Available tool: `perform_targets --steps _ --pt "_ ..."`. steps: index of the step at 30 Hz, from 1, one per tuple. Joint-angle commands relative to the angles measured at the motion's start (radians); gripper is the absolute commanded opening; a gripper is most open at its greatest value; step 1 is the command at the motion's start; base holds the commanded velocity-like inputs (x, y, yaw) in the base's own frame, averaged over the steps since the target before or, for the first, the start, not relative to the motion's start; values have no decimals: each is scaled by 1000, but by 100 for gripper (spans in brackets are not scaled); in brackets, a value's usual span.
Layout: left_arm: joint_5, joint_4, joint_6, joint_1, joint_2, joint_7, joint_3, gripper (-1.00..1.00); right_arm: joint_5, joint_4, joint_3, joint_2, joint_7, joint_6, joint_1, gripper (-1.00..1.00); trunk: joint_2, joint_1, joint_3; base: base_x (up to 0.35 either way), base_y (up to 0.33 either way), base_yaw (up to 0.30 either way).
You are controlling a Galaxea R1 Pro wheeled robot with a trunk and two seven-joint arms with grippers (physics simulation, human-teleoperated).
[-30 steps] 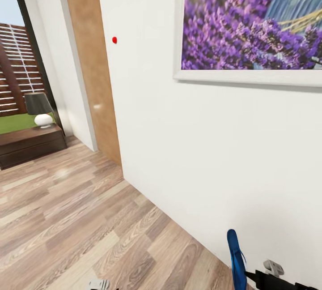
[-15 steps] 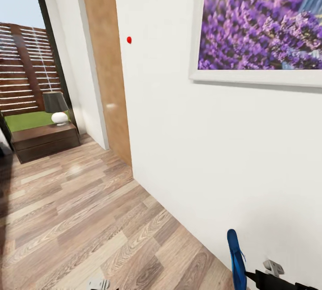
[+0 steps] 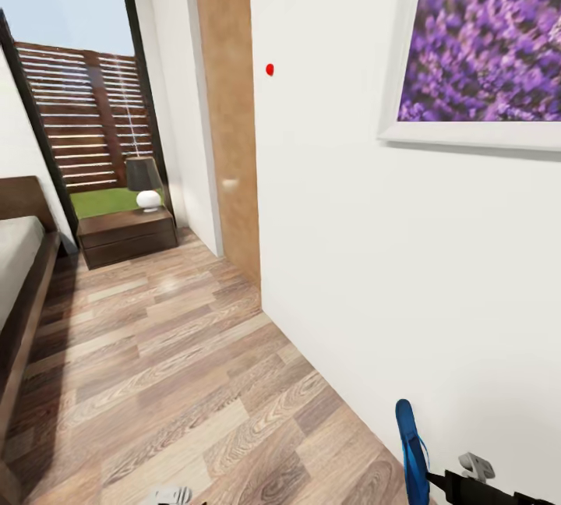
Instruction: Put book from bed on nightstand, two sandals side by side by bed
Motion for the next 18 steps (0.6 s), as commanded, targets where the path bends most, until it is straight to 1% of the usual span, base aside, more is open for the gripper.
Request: perform_targets --steps 1,18 --pt "-1 -1 7 -1 -1 -8 4 100 -12 -1 3 -1 1 10 0 -100 0 0 -1 22 0 291" --pt "-2 -1 5 -1 -1 -7 3 100 -12 -1 3 -1 1 10 0 -100 0 0 -1 3 0 291"
